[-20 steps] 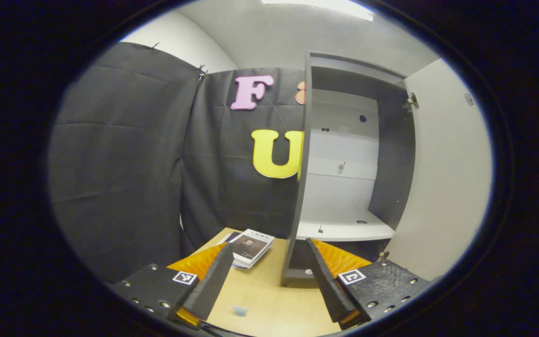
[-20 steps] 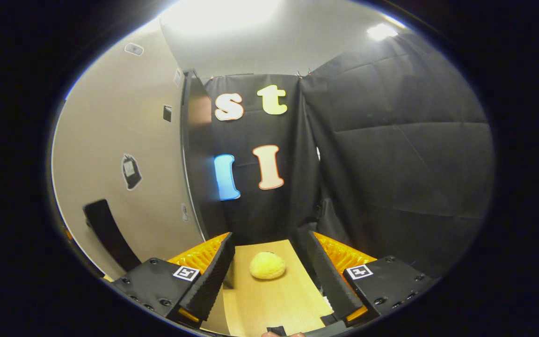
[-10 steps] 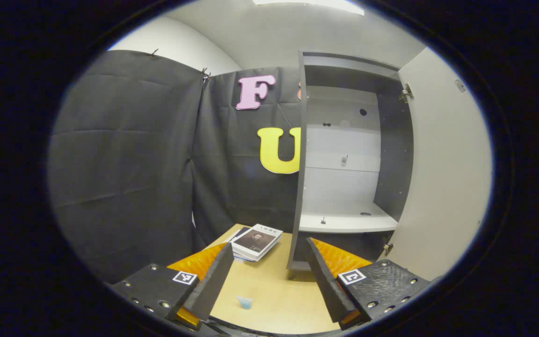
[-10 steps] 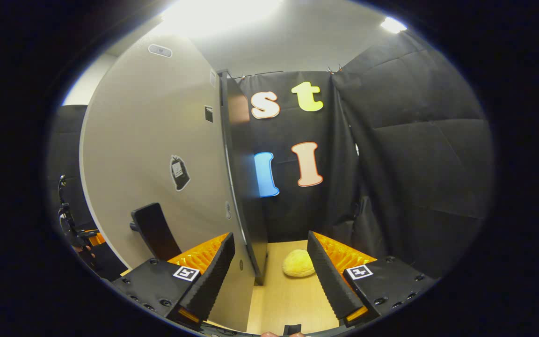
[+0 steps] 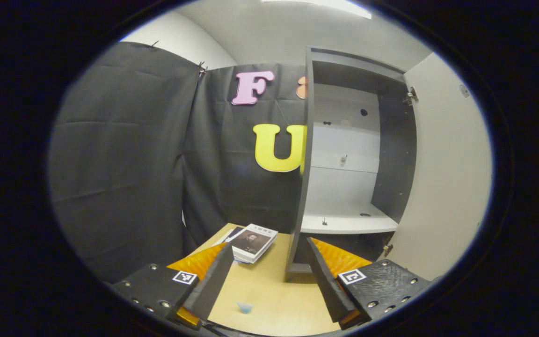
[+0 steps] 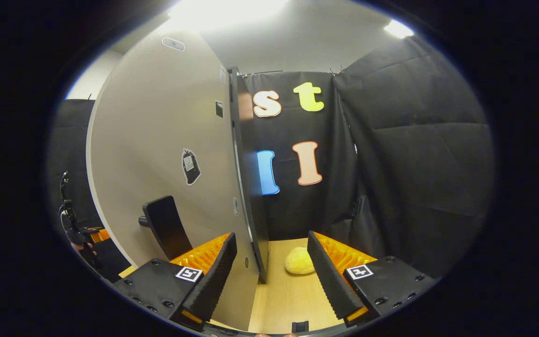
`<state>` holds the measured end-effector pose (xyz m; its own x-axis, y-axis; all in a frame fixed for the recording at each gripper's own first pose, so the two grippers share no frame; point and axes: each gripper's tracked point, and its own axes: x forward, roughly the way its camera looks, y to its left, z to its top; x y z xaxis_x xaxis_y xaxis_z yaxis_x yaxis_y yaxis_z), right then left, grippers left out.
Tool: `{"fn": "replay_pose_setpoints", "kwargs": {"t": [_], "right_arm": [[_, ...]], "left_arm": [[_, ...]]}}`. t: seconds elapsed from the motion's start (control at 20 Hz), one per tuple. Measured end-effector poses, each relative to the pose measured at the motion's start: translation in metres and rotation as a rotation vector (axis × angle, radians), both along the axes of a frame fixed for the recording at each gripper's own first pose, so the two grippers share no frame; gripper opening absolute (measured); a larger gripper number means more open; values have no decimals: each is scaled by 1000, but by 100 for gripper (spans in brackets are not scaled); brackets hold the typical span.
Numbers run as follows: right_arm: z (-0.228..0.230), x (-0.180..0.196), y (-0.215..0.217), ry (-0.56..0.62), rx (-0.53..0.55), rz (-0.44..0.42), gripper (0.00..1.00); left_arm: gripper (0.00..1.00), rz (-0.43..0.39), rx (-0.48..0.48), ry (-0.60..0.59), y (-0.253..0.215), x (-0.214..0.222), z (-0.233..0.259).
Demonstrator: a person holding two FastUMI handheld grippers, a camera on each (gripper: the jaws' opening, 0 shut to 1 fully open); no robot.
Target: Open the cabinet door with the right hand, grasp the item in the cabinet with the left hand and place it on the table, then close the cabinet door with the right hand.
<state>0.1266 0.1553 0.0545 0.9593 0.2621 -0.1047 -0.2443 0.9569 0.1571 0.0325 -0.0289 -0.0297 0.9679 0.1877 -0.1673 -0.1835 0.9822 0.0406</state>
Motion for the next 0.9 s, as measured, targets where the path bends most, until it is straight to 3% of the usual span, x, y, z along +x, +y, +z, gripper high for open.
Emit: {"fn": "replay_pose_setpoints", "kwargs": {"t": [0.4,0.9], "right_arm": [[3,-19,84,0,-11,79,96],[10,-7,185,-14,-52,212,96]], "left_arm": [[92,-49,30,-16,39,27,12],[92,-27,15,-17,104,31,9]]}}
